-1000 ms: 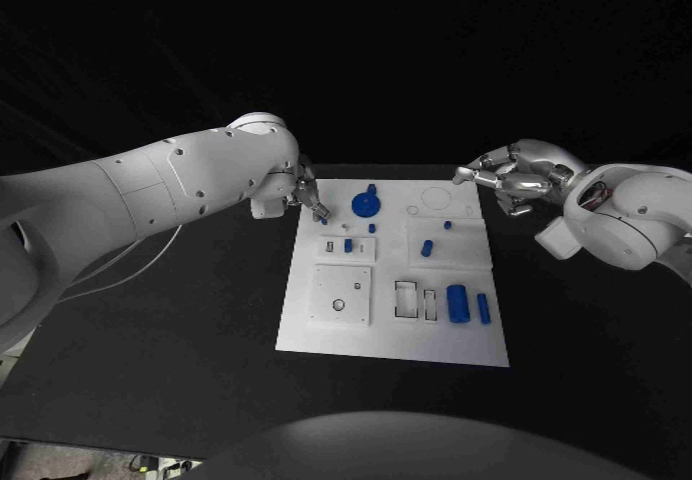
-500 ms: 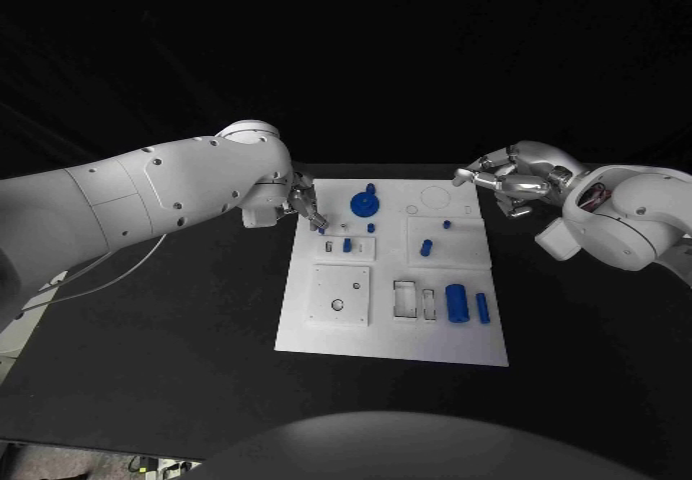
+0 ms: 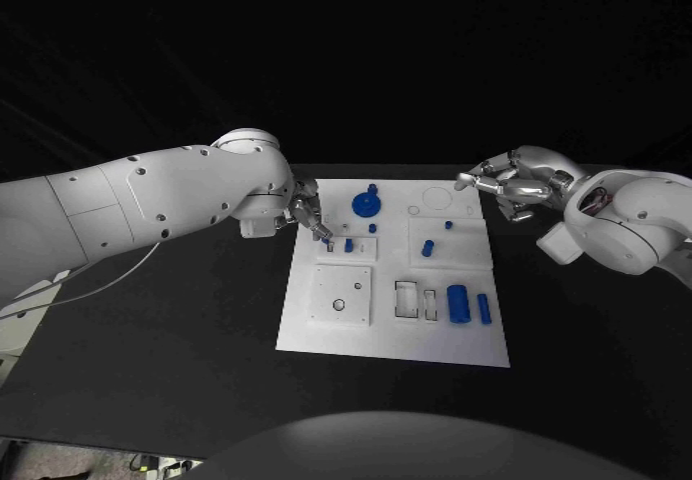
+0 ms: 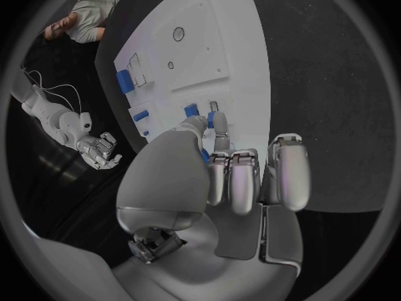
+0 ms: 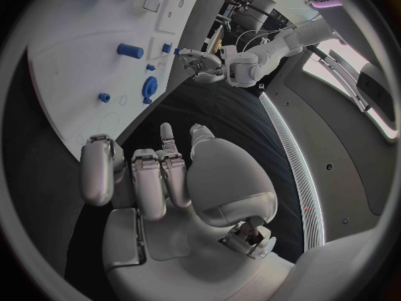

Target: Assemble the parts on the task board

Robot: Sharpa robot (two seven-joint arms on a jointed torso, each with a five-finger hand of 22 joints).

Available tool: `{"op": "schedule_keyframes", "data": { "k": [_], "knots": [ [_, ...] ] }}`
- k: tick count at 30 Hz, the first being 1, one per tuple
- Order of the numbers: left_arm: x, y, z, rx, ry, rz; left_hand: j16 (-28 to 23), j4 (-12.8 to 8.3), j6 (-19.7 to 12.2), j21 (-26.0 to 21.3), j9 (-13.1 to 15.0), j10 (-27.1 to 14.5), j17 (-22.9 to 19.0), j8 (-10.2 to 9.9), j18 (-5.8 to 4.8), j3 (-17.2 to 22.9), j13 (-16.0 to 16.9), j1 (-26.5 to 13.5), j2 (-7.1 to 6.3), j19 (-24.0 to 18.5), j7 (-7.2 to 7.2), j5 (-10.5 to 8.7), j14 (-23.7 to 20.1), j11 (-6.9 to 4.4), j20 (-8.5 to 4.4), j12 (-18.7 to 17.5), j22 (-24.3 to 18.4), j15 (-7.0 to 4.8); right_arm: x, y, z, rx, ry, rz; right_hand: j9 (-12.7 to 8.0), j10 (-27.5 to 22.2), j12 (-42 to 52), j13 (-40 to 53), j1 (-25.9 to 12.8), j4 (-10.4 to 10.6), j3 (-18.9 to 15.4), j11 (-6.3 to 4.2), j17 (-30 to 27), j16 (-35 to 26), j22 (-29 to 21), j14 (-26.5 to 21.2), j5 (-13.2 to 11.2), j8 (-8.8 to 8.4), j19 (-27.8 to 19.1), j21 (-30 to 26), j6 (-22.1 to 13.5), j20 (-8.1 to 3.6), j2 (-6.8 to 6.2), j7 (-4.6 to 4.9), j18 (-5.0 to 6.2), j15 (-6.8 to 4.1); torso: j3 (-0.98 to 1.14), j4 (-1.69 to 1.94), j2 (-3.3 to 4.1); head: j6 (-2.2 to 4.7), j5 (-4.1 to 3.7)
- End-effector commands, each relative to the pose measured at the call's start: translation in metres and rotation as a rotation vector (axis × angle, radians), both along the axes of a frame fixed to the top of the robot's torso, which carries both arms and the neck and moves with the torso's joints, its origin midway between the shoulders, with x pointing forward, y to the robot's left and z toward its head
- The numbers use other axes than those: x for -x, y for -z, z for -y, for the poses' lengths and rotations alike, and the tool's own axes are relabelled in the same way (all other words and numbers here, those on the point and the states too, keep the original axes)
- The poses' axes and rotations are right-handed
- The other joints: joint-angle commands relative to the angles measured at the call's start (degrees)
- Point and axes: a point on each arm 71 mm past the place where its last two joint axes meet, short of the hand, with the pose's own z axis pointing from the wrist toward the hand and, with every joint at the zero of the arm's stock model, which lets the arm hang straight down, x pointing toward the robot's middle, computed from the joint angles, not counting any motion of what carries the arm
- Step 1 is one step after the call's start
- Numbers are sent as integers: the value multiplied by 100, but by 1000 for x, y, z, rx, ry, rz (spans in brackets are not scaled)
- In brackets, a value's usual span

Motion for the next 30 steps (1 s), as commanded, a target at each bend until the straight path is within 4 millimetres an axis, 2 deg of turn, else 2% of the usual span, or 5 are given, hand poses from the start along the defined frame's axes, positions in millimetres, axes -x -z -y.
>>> {"op": "schedule_keyframes", "data": {
  "k": [1,9,16,20,30],
  "knots": [
    [3,-1,3,10,12,7,14,4,18,-28,6,595,1508,20,-13,63,1506,-17,-42,89,-49,-31,604,-40,-54,1,861,-32,1,2,-1,5,-15,-15,10,648,-30,1490,46,-26,-15,1,1507,20,1005,598,35,-20,-38,-27,51,-3,-10,6,119,31,-2,-4,4,0,11],
    [7,0,6,8,32,-6,14,-6,6,-39,7,595,1508,10,-11,150,1506,-47,-70,86,-49,-67,604,-40,-54,1,858,-32,1,3,-1,6,-15,-20,10,648,-30,1490,51,-27,-14,0,1507,20,1005,598,37,-22,-39,-28,50,-3,-10,6,119,31,5,-10,1,0,58],
    [8,2,6,0,37,-15,14,-7,-25,-54,-8,595,1508,-30,-9,259,1506,-110,-100,83,-34,-167,604,-29,-50,1,855,-25,2,4,-2,3,-18,-21,10,648,-30,1490,54,-27,-13,0,1507,20,1005,598,38,-23,-38,-28,49,-3,-11,6,119,31,6,-13,1,0,52],
    [8,3,5,-4,37,-17,14,-9,-26,-55,-9,595,1508,-33,-9,268,1506,-110,-101,82,-34,-172,604,-29,-50,1,855,-25,2,4,-2,1,-17,-21,10,648,-30,1490,54,-27,-13,0,1507,20,1005,598,38,-23,-38,-28,49,-3,-11,6,119,31,0,-13,3,0,38],
    [8,6,6,-9,36,-20,14,-17,-28,-55,-11,595,1508,-38,-9,298,1506,-107,-98,83,-35,-177,604,-28,-49,1,856,-24,2,4,-1,-3,-16,-20,10,648,-30,1490,55,-26,-14,0,1507,20,1005,598,39,-23,-37,-27,49,-3,-13,7,119,31,3,-14,6,0,26]
  ]
}}
